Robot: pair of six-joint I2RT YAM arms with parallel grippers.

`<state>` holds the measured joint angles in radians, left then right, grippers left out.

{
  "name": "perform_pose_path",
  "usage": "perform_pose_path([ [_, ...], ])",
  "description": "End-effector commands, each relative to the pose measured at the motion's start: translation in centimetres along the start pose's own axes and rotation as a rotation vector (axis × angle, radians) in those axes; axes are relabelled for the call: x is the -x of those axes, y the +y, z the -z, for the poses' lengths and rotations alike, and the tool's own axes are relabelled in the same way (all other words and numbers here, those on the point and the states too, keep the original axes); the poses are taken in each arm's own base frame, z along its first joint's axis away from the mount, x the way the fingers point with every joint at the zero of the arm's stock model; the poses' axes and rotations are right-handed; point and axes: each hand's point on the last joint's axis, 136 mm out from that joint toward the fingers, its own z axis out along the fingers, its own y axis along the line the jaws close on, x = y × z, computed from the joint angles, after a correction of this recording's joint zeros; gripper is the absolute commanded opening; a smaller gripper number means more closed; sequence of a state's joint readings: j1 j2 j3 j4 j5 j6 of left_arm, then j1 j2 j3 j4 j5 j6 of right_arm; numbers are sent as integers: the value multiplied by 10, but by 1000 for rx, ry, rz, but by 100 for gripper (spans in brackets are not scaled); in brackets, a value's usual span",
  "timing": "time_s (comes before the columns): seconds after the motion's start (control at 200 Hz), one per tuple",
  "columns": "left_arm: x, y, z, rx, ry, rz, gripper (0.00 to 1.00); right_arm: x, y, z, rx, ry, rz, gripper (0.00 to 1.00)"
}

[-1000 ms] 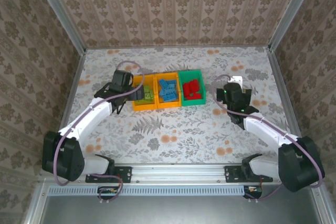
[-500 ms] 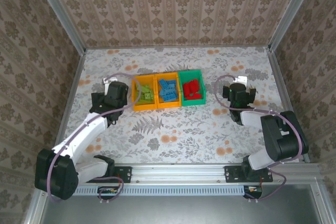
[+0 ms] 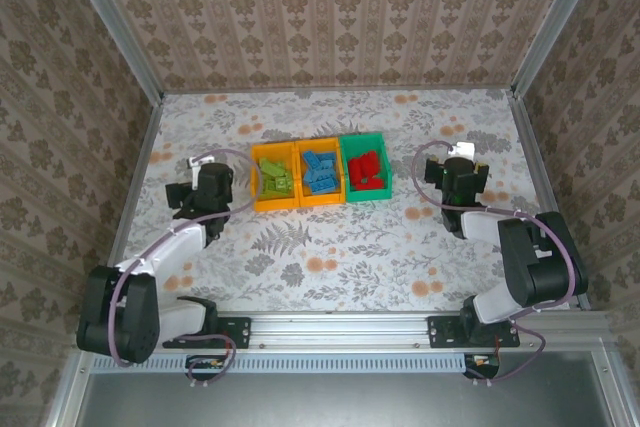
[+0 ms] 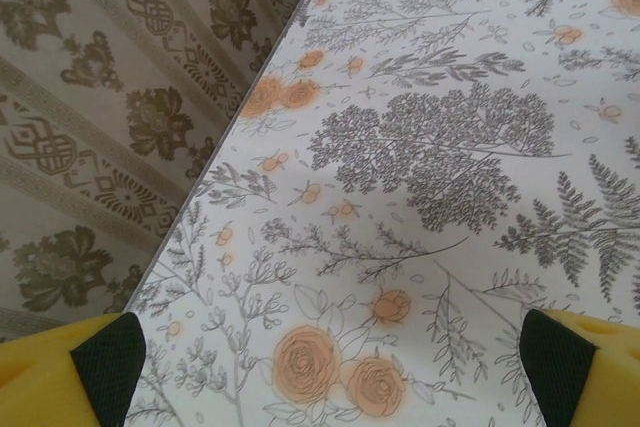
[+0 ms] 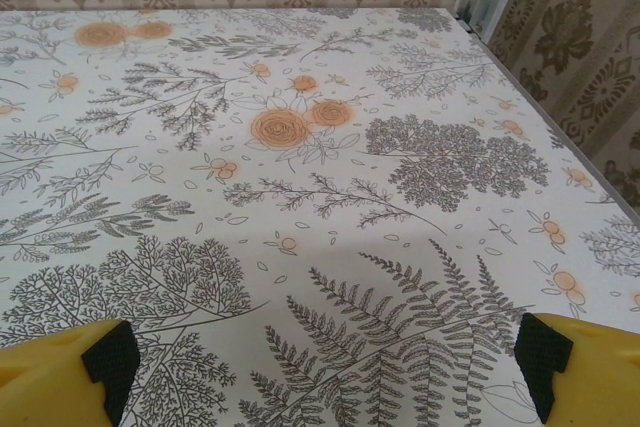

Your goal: Sort the legos into containers by color

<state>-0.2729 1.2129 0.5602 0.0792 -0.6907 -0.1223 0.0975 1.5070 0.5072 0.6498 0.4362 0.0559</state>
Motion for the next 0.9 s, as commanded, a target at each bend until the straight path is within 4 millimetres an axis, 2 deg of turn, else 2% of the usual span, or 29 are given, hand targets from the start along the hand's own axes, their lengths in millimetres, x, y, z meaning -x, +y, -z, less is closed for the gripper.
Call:
perform_pose_path([
  [0.0,18,-2,-1,-39,-101,61,100,3,3,2,49,-27,-37,100],
  [0.19,16,-15,-5,-126,-192,57,100,0,10,5,134,-43,-42,100],
  [0.24,14,-19,-7,-141,-204,38,100,-13,15,4,195,-54,-48,100],
  [0.28,14,-23,-9,-159,-211,21,100,-5,9,6,171,-116,-78,99],
  [0.32,13,-27,-10,-175,-213,0,100,-10,8,6,173,-61,-76,99],
  [0.44,8,-38,-11,-219,-226,-50,100,-8,13,5,195,-67,-59,100],
  [0.62,17,-58,-12,-331,-280,-73,100,-8,13,5,195,-72,-59,100],
  [0.77,16,-75,-24,-400,-267,-140,100,-8,13,5,196,-72,-59,100],
  [0.82,21,-67,-31,-347,-291,-110,100,-8,13,5,196,-72,-59,99],
  [0.895,15,-55,-39,-360,-261,-28,100,-8,13,5,195,-72,-60,100],
])
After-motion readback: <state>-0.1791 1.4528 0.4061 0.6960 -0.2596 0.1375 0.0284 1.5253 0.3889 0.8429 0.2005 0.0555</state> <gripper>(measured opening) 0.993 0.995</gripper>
